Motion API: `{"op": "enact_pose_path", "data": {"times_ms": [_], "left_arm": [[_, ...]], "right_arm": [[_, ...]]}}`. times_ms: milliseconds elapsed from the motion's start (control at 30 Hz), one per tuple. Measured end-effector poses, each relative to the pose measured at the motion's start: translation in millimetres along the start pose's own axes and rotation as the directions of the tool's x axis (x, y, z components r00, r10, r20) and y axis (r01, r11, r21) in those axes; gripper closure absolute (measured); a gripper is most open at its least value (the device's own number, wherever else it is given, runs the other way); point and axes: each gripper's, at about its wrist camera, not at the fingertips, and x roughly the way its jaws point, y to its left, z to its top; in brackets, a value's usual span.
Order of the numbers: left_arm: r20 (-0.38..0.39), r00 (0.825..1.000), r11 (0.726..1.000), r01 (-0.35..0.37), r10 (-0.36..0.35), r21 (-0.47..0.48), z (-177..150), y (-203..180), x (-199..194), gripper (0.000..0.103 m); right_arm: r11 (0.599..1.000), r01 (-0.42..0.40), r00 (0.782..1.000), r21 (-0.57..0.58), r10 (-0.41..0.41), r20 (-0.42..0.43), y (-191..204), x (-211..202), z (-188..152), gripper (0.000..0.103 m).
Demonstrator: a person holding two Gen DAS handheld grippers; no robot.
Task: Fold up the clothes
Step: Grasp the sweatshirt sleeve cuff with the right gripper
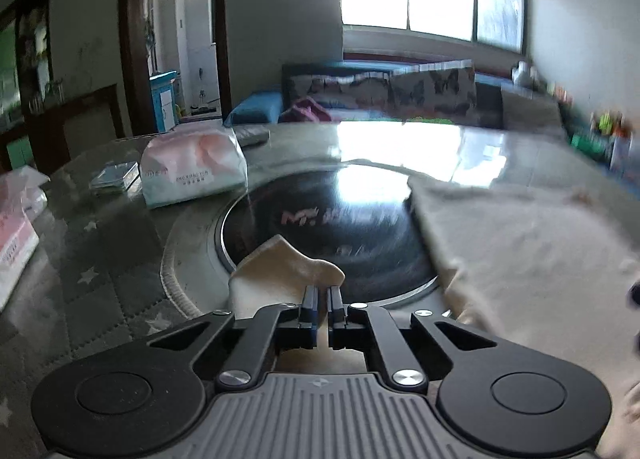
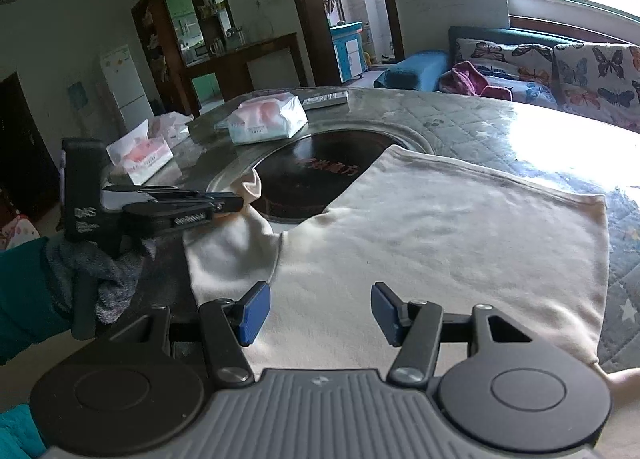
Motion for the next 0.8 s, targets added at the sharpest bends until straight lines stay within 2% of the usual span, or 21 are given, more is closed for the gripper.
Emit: {"op": "enact_pose_path", "data": {"times_ms": [67,233,333,467,533,600,700,800], "left_arm": [[0.019,0.999,0.998,0.046,-0.045,-0.038,5,-2,-11,0.099],[0.034,0.985,0.985,0.169,-0.167,-0.038,1,-26,-29,0.099],[0.042,0.97,0.97,0.241,-0.24,-0.037,-1,-41,-40,0.099],[0.054,0.941,0.941,0.336,-0.334,-0.035,-4,-60,-55,0.099],[0.054,0.927,0.928,0.373,-0.371,-0.027,-6,-70,-61,0.099],[0.038,0.922,0.923,0.385,-0.384,-0.005,-10,-78,-61,0.099],[0.017,0.912,0.912,0.408,-0.409,0.022,-16,-88,-62,0.099],[0.001,0.907,0.906,0.42,-0.421,0.059,-21,-95,-62,0.099]], "right_arm": [[1.0,-0.011,1.0,0.021,0.011,0.006,-3,-2,2,0.046],[0.992,-0.069,0.997,0.107,0.066,0.037,-15,-9,10,0.047],[0.971,-0.134,0.99,0.199,0.124,0.066,-26,-14,13,0.048],[0.921,-0.208,0.978,0.329,0.188,0.093,-43,-14,11,0.048],[0.87,-0.257,0.966,0.42,0.238,0.098,-55,-9,6,0.048],[0.805,-0.3,0.952,0.512,0.29,0.103,-67,-2,-1,0.048],[0.728,-0.316,0.94,0.608,0.329,0.095,-77,11,-11,0.048],[0.633,-0.318,0.926,0.705,0.367,0.088,-87,27,-24,0.047]]}}
